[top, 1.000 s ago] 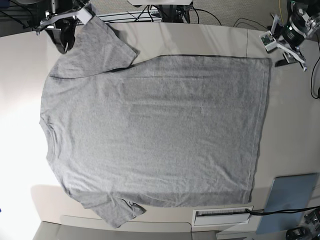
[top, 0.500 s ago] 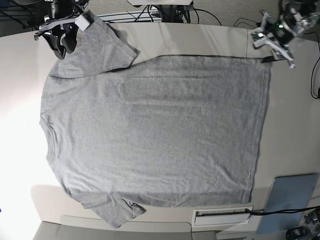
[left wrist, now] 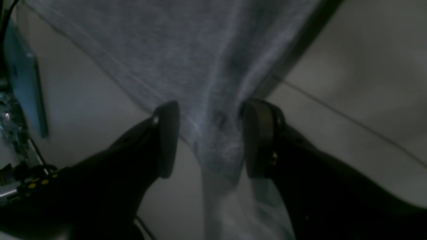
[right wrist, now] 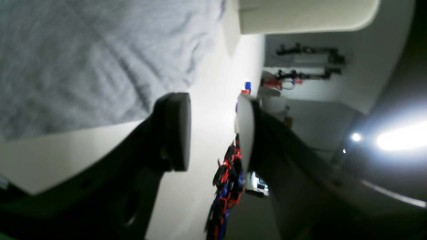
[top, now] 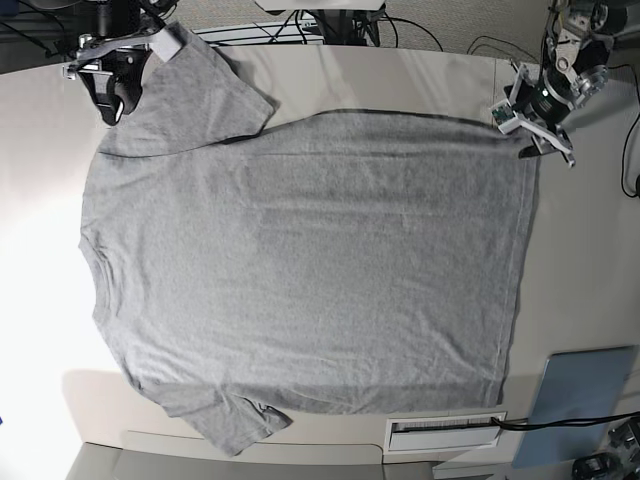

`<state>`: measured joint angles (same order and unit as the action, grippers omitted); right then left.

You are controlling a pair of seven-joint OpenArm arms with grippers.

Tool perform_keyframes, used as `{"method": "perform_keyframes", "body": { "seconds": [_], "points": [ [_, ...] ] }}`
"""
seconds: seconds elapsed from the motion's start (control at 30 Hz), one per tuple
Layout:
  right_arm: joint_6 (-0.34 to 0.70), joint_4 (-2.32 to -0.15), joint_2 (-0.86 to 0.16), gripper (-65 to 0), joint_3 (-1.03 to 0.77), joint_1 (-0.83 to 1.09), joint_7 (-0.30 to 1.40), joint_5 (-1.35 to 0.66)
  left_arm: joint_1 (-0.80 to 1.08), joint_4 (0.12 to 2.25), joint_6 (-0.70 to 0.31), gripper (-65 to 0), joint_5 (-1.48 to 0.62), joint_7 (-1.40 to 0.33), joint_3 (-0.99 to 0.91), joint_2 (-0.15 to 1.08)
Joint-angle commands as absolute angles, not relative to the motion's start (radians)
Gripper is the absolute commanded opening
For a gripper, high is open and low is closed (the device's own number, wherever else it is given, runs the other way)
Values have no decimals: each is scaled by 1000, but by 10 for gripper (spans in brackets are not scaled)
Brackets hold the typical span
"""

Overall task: Fold the T-shirt properly
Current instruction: 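Lower both grippers onto the shirt's shoulder corners and pinch them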

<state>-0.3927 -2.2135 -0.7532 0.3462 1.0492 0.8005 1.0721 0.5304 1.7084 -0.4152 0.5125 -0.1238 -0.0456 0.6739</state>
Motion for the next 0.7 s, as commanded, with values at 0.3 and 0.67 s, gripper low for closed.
{"method": "perform_keyframes", "body": {
  "seconds": [0.3, 0.67],
  "points": [
    [-316, -2230, -762, -418, 343, 994, 737, 973, 504, 1633, -549, -371, 540, -157, -42, 685],
    [-19, -2228, -779, -418, 332, 902, 735, 812, 504, 1634, -560, -650, 540, -157, -42, 681]
  ]
}}
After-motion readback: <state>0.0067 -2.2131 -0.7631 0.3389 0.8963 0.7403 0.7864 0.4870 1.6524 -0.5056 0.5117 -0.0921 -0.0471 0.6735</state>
